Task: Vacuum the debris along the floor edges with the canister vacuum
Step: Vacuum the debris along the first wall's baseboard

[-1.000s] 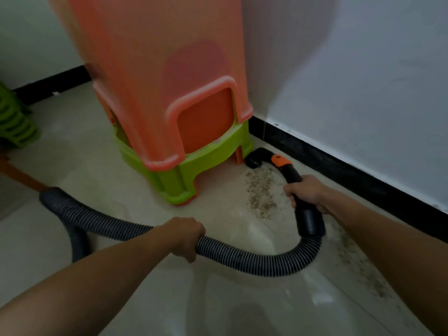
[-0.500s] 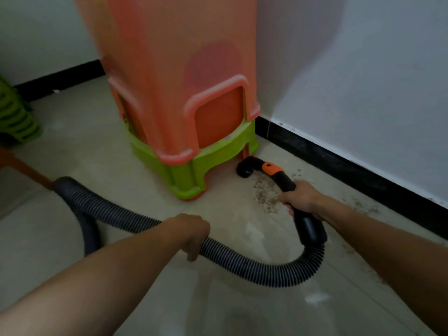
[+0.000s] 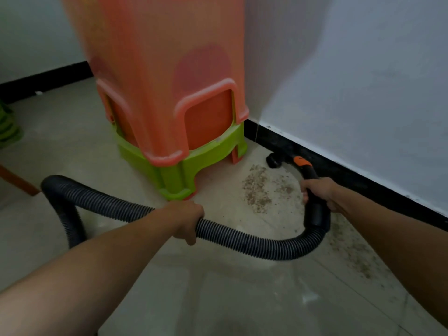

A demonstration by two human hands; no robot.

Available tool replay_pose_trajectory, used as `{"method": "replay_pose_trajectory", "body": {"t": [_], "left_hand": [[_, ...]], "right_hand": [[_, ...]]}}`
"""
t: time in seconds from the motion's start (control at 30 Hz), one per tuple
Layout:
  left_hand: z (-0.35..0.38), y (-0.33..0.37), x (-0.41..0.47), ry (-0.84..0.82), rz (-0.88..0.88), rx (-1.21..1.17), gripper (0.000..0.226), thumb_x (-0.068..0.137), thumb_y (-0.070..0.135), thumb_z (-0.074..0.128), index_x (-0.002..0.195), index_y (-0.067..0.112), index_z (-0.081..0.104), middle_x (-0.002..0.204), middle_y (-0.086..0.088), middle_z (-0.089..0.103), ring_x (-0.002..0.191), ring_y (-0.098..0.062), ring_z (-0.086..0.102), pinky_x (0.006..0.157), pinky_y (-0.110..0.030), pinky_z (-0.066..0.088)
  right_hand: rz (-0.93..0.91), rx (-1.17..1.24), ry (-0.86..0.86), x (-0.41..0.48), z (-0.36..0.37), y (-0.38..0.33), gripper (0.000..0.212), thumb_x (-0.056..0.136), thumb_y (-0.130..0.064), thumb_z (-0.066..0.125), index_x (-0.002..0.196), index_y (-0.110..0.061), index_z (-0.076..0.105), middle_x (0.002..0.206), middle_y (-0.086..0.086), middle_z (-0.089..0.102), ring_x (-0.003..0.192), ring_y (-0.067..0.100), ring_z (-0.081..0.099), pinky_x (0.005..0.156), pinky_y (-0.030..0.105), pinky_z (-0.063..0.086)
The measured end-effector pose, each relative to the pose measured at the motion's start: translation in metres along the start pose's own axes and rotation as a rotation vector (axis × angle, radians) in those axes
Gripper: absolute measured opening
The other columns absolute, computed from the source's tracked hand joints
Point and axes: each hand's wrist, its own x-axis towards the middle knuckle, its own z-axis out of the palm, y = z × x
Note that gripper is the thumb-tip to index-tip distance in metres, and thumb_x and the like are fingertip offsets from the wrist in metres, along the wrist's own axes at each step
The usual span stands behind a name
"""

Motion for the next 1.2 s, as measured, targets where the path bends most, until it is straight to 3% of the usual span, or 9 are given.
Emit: {"method": "replay_pose_trajectory", "body": {"t": [0.07, 0.2, 0.37, 0.5, 0.63, 0.83, 0.97, 1.1, 1.2], "left_hand": [[0.002, 0.003, -0.001, -0.021, 0.011, 0.025, 0.034, 0.064, 0.035, 0.078, 0.082, 0.031, 0.05, 0.078, 0.008, 0.051, 0.076, -0.015, 0.053, 0.062, -0.028, 0.042], [0.003, 0.007, -0.004, -0.043, 0.02, 0.052, 0.034, 0.065, 0.036, 0.079, 0.084, 0.03, 0.051, 0.073, 0.009, 0.045, 0.074, -0.016, 0.049, 0.059, -0.027, 0.038], [0.004, 0.013, -0.008, -0.045, 0.023, 0.034, 0.035, 0.066, 0.037, 0.079, 0.086, 0.029, 0.051, 0.075, 0.01, 0.045, 0.074, -0.015, 0.049, 0.053, -0.027, 0.034], [0.007, 0.01, -0.012, -0.07, -0.011, 0.058, 0.037, 0.068, 0.035, 0.079, 0.091, 0.028, 0.051, 0.086, 0.004, 0.049, 0.078, -0.018, 0.05, 0.064, -0.029, 0.04], [0.009, 0.011, -0.01, -0.083, -0.011, 0.059, 0.036, 0.066, 0.036, 0.078, 0.091, 0.029, 0.054, 0.086, 0.003, 0.052, 0.077, -0.018, 0.051, 0.062, -0.028, 0.04], [0.001, 0.037, 0.008, -0.035, 0.081, 0.031, 0.034, 0.066, 0.036, 0.077, 0.088, 0.028, 0.053, 0.087, 0.003, 0.054, 0.081, -0.02, 0.057, 0.063, -0.029, 0.044], [0.0, 0.051, 0.023, -0.055, 0.139, 0.05, 0.034, 0.065, 0.036, 0.077, 0.089, 0.028, 0.054, 0.083, 0.004, 0.055, 0.077, -0.018, 0.057, 0.057, -0.028, 0.041], [0.0, 0.062, 0.041, -0.056, 0.174, 0.076, 0.031, 0.064, 0.036, 0.076, 0.084, 0.031, 0.053, 0.075, 0.008, 0.052, 0.073, -0.016, 0.056, 0.051, -0.026, 0.036], [0.002, 0.069, 0.054, -0.072, 0.191, 0.104, 0.032, 0.064, 0.035, 0.077, 0.085, 0.032, 0.053, 0.076, 0.008, 0.052, 0.074, -0.017, 0.056, 0.055, -0.027, 0.038]], "right_hand": [[-0.01, -0.043, -0.064, -0.004, 0.01, 0.002, 0.022, 0.075, -0.002, 0.064, 0.095, 0.002, 0.057, 0.054, 0.012, 0.061, 0.046, 0.023, 0.055, 0.06, 0.037, 0.055], [-0.04, -0.039, -0.024, -0.004, 0.017, 0.0, 0.025, 0.077, -0.001, 0.065, 0.101, 0.004, 0.057, 0.052, 0.01, 0.059, 0.041, 0.02, 0.053, 0.051, 0.032, 0.052], [-0.03, -0.096, -0.083, -0.007, 0.013, -0.012, 0.027, 0.076, 0.0, 0.064, 0.102, 0.005, 0.058, 0.056, 0.012, 0.061, 0.044, 0.021, 0.054, 0.058, 0.035, 0.053], [-0.058, -0.08, -0.027, -0.007, 0.022, -0.012, 0.029, 0.081, 0.0, 0.065, 0.107, 0.004, 0.054, 0.056, 0.01, 0.06, 0.036, 0.017, 0.052, 0.044, 0.027, 0.05], [-0.04, -0.141, -0.136, -0.013, 0.024, -0.007, 0.032, 0.078, -0.001, 0.065, 0.108, 0.004, 0.055, 0.057, 0.009, 0.062, 0.042, 0.018, 0.055, 0.05, 0.03, 0.053], [-0.105, -0.314, 0.191, -0.003, -0.024, 0.003, 0.031, 0.081, -0.011, 0.07, 0.105, 0.003, 0.056, 0.068, 0.015, 0.064, 0.03, 0.014, 0.054, 0.033, 0.017, 0.04], [-0.076, -0.327, 0.213, -0.008, -0.049, 0.015, 0.029, 0.082, -0.011, 0.071, 0.104, -0.001, 0.054, 0.072, 0.016, 0.065, 0.032, 0.016, 0.057, 0.032, 0.018, 0.04], [0.0, -0.197, 0.171, -0.026, -0.075, 0.049, 0.02, 0.082, -0.006, 0.068, 0.095, 0.003, 0.057, 0.046, 0.008, 0.061, 0.034, 0.017, 0.056, 0.036, 0.023, 0.045], [0.05, -0.075, 0.189, -0.038, -0.086, 0.076, 0.024, 0.083, -0.001, 0.068, 0.104, 0.003, 0.056, 0.055, 0.013, 0.063, 0.039, 0.02, 0.058, 0.04, 0.026, 0.049]]}}
